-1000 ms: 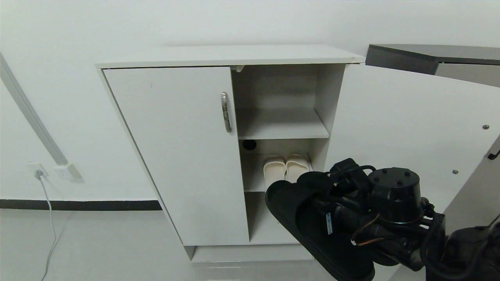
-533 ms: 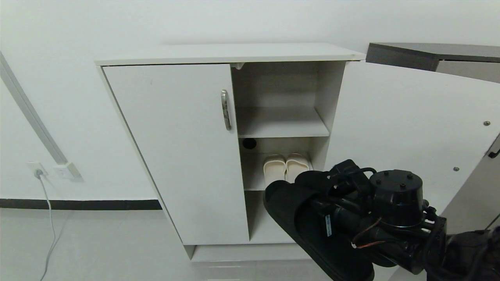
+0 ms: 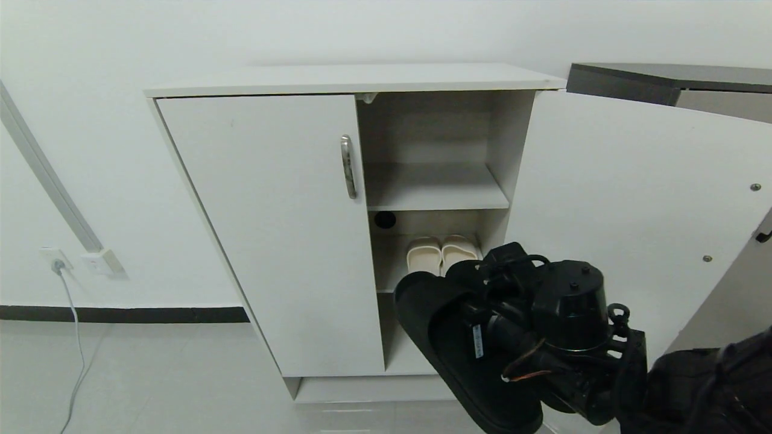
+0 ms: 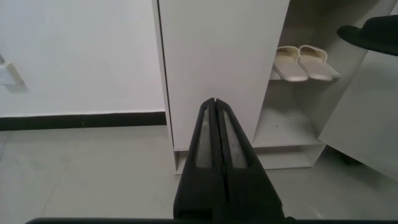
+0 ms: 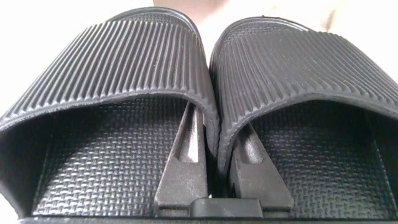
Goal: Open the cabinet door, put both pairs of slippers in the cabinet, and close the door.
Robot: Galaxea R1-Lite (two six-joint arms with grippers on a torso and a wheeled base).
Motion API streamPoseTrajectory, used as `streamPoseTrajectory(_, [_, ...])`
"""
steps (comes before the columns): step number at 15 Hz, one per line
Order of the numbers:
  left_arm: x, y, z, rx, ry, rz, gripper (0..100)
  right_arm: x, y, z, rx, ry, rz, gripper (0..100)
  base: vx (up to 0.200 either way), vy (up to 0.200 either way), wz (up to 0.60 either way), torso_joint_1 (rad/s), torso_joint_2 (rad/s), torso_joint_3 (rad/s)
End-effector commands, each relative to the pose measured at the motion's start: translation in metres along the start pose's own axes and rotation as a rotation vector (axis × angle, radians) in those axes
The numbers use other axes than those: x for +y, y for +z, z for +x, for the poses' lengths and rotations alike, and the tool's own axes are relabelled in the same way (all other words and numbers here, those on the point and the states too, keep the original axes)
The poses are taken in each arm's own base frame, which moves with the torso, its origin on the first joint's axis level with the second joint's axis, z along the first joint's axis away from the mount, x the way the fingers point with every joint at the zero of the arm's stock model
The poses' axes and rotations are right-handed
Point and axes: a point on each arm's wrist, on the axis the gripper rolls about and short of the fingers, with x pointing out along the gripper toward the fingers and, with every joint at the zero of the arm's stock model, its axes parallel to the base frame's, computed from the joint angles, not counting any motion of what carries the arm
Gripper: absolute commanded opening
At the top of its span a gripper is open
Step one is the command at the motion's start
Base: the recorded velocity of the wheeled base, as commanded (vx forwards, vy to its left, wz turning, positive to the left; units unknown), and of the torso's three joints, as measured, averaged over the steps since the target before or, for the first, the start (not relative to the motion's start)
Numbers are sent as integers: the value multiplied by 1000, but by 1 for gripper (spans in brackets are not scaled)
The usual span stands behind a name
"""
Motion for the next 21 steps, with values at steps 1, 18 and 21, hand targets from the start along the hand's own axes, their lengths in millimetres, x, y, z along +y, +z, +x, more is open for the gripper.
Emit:
streamPoseTrajectory(1, [0,0,0,0,-1,1,0,21,14,14,14,-86,47,0,0,0,0,0,0,0])
streamPoseTrajectory(18, [0,0,0,0,2,0,0,55,80,47,-60,-395,87,0,0,0,0,0,0,0])
streamPoseTrajectory(21, [0,0,0,0,2,0,0,55,80,48,-59,-393,88,0,0,0,0,0,0,0])
